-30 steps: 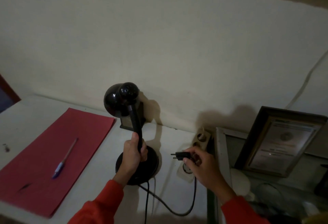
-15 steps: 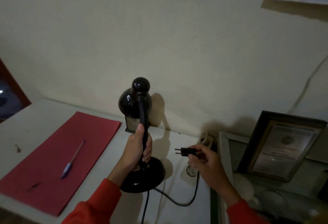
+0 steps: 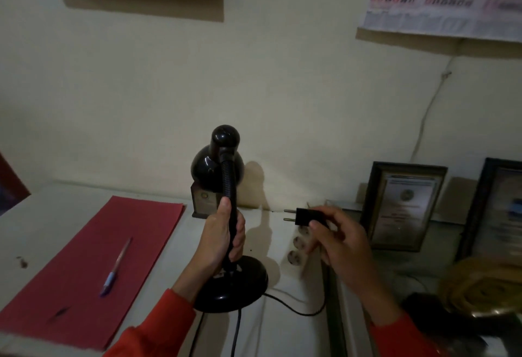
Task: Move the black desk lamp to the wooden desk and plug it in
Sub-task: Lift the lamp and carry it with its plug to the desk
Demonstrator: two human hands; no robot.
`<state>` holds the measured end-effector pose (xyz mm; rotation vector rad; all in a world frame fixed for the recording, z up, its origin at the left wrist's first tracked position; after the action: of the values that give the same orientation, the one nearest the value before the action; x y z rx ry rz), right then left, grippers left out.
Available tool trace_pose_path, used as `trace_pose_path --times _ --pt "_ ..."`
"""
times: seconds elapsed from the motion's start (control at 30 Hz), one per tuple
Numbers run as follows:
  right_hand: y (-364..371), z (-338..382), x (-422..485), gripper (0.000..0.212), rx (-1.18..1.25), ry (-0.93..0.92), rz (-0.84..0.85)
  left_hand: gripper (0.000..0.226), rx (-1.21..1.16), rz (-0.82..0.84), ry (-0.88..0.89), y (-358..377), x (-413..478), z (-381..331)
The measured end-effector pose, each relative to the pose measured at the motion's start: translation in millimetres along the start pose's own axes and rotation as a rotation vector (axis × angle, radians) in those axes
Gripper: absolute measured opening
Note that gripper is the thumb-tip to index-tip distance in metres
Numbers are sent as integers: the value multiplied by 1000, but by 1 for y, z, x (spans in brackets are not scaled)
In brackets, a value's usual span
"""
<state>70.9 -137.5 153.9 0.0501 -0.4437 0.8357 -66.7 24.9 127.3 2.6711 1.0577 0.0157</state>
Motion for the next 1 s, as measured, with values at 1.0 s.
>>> trace_pose_path --times 1.0 --pt "-145 249 -312 13 -311 -111 -820 52 56 891 63 245 -231 -8"
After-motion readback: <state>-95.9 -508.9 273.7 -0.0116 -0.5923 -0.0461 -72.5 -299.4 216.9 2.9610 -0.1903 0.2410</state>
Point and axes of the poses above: each hand's wrist, its own x-axis towards the middle knuckle, its own y-axis out of the palm, z = x × y, the point moved 1 cm from there along x, towards the middle knuckle, and after that the axes turned 6 degrees about -y, right-handed, at the moved point
